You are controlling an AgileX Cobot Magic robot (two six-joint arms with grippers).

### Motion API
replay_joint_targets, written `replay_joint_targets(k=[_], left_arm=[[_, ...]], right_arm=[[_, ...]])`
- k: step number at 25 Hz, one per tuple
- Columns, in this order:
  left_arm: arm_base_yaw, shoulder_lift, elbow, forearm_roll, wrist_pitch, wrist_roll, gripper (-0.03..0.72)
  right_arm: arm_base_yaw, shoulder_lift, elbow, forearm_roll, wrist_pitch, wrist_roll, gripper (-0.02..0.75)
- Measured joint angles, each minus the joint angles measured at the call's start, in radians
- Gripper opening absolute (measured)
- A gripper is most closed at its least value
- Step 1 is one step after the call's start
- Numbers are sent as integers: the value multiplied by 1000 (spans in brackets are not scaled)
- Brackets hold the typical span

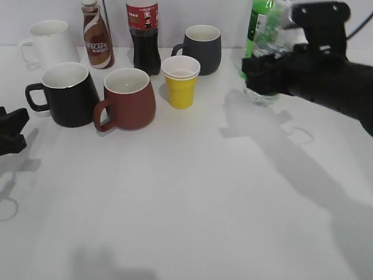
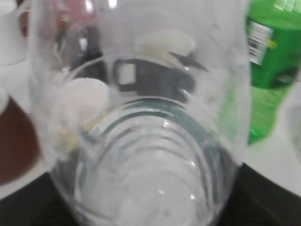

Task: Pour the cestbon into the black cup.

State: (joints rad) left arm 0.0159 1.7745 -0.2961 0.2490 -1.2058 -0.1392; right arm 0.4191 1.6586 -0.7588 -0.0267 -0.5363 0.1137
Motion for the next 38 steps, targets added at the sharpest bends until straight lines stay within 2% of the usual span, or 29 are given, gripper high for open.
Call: replay_joint_targets(k=[5,15,18,20,24,27,32,35,38], left_arm=[[0,-115,34,7,2,0,351],[0,-260,35,45,15,0,340],[0,-289,35,48,25,-2,340],[0,-318,35,49,57,-21,340],[0,-398,33,50,182,-48,340],[0,-516,-2,86,339,-120,340],[-19,-819,-174,305,876,-332,341],[-65,-1032,-250,318,1115,-359,375],[-141,-1186,-290,250,1323,-366,468]], right_arm=[[-78,85,81,2,-148,0,470],[-83,202,86,-74,-257,0,473],[-83,202,86,-75,-288,0,622],[-83,196,86,-74,-303,0,652],[-83,135,86,-74,-299,-1,666],[-83,29,76,-87,-206,-1,669],[-80,-238,43,-190,42,6,669],[-69,-429,42,-240,220,14,669],[-37,-613,42,-254,448,14,669]])
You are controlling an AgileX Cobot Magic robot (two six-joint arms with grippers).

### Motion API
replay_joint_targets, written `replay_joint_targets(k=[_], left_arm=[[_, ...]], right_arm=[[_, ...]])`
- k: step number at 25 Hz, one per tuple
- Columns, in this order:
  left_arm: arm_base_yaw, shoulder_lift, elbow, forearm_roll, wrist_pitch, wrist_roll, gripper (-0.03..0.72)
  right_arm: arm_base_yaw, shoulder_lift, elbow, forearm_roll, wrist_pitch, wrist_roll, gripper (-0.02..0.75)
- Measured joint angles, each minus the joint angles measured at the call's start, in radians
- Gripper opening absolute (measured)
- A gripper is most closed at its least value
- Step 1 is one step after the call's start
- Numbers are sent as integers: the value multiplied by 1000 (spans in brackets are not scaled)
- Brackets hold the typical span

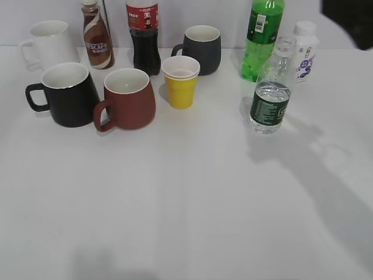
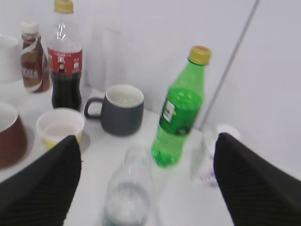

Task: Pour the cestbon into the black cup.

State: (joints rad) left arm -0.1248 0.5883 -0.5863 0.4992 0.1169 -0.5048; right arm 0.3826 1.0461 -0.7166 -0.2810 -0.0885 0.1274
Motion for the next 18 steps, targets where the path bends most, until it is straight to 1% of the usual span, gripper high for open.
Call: replay_joint_targets(k=[3,5,7,8,10,13,16,18], left_arm=[[-84,-135,-18,-97,230,-4,578],[-137,-206,-26,-147,372,-1,609],[-187,-281,-40,-198,518,48,617],[-202,-310,-51,-220,575,78,618],[-219,-376,-68,-266,708,151,618],[-221,-460,-72,-328,889,250,618],[-221,-520,-50,-358,1017,293,617],[-221,-555,-12,-365,1047,303,614]], right_arm=[[59,-185,0,17,255,0,669],[106,-311,0,67,419,-8,669],[141,-417,-1,141,595,-30,667],[151,-460,-2,178,696,-40,666],[157,-560,-2,228,889,-50,666],[159,-690,12,252,1111,-55,659],[159,-807,63,259,1230,-56,656],[159,-880,116,259,1253,-62,650]])
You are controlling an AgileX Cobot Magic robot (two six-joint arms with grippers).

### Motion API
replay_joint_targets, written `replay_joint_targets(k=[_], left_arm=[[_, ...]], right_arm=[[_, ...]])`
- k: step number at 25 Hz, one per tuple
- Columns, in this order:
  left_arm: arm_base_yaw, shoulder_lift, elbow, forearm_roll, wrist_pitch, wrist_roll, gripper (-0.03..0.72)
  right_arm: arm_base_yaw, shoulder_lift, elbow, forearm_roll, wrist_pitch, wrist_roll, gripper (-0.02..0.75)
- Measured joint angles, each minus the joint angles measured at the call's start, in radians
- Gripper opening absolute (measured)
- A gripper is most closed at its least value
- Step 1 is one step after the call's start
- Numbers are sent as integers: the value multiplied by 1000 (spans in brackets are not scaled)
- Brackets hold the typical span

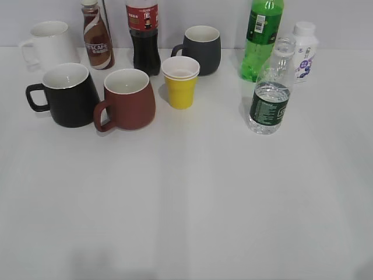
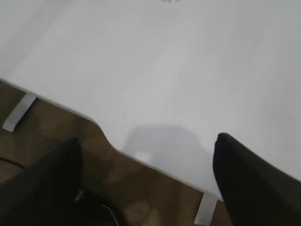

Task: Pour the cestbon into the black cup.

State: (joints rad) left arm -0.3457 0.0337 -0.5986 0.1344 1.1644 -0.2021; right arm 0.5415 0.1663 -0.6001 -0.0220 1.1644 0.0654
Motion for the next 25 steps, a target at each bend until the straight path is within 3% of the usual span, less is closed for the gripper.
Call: replay_joint_targets(k=[8,16,18,23,25], left_arm=[[0,-40,70,-69,-89,46,577],[2,-40,72,-74,-95,57,560],[31,-40,72,-76,-96,58,551],[237,-41,73,-77,-96,59,526],[293,-41,74,-76,-96,59,519]], right_arm=[[0,-85,96,1,-111,-32,619],[-11,-91,97,1,-121,-34,526],[-81,-112,97,4,-122,-35,517],[-402,-173,97,5,-125,-36,512],[-460,-174,97,6,-125,-36,512]])
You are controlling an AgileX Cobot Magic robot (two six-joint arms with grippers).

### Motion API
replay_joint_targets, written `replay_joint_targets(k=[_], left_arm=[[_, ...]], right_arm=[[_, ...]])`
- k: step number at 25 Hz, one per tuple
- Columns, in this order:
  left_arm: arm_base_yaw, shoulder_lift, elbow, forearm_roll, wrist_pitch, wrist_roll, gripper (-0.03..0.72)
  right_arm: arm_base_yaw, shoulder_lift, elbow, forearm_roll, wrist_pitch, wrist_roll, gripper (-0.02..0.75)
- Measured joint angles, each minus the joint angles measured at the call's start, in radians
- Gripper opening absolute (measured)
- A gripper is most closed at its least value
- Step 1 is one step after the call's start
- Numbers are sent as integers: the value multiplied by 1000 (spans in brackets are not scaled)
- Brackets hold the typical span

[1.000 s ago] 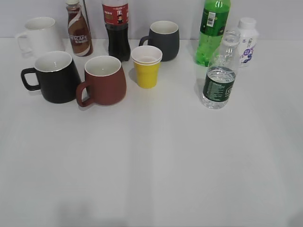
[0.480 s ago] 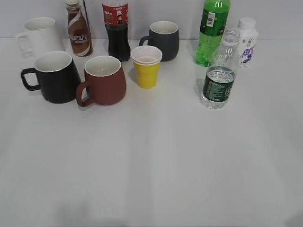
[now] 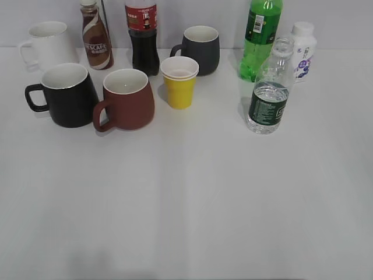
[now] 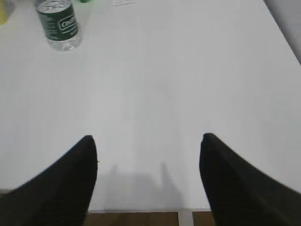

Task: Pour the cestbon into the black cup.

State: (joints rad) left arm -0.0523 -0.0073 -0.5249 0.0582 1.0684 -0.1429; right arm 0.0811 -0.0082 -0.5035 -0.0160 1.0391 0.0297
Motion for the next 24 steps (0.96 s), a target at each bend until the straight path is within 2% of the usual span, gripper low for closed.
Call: replay_joint_targets(k=[24], left_arm=[[14,0,1,-1,0,0,497]], right_arm=[[-17,0,0,6,0,0,512]])
